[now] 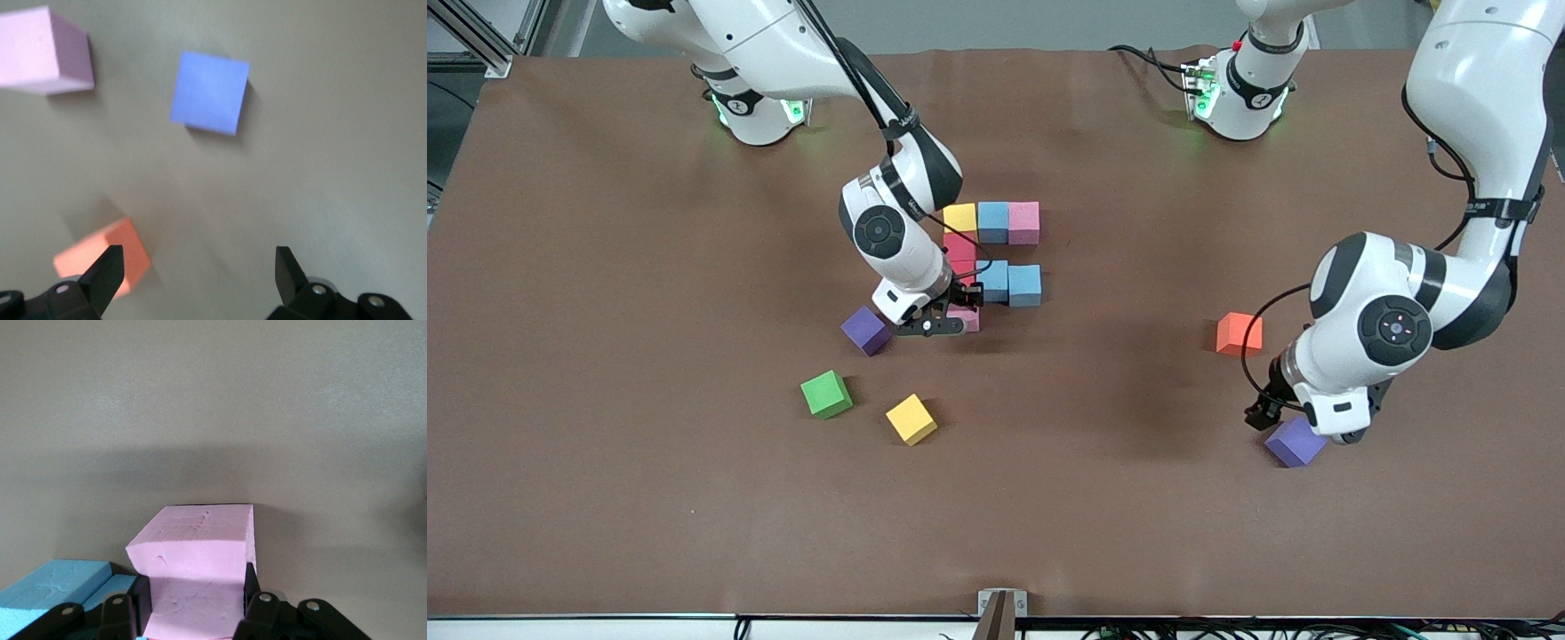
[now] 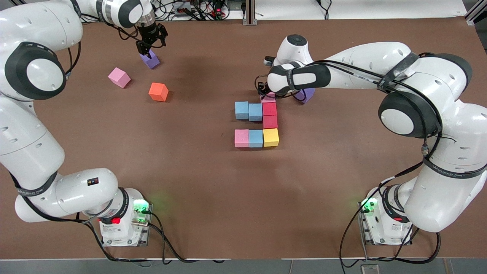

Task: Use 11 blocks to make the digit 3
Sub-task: 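Move the left gripper to the purple cube and grasp it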

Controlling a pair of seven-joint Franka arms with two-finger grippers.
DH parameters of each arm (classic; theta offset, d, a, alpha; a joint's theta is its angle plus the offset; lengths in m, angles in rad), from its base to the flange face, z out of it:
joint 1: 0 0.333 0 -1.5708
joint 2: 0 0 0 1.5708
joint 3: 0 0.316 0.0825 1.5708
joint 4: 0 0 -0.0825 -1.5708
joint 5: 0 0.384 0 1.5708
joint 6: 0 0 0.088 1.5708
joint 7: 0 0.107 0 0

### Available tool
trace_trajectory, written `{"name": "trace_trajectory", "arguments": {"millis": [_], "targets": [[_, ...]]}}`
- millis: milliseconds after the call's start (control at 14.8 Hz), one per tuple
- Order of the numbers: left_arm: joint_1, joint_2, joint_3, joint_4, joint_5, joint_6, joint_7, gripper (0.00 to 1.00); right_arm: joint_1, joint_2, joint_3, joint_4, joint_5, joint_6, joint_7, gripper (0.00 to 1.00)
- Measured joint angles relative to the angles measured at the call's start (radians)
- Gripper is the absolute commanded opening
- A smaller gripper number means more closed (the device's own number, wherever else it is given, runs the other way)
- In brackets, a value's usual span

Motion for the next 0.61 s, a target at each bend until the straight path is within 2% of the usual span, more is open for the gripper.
{"name": "trace_trajectory", "arguments": {"millis": [405, 607], "targets": [[0.088, 0.084, 0.005, 0.012, 0.049, 0.115, 0.178, 1.0, 0.0, 0.0, 0.0, -0.001, 0.0, 0.0, 0.0, 0.02], [0.094, 0.115, 0.032, 0.014, 0.069, 0.191, 0.197, 1.0, 0.0, 0.0, 0.0, -0.002, 0.0, 0.0, 0.0, 0.02]]}}
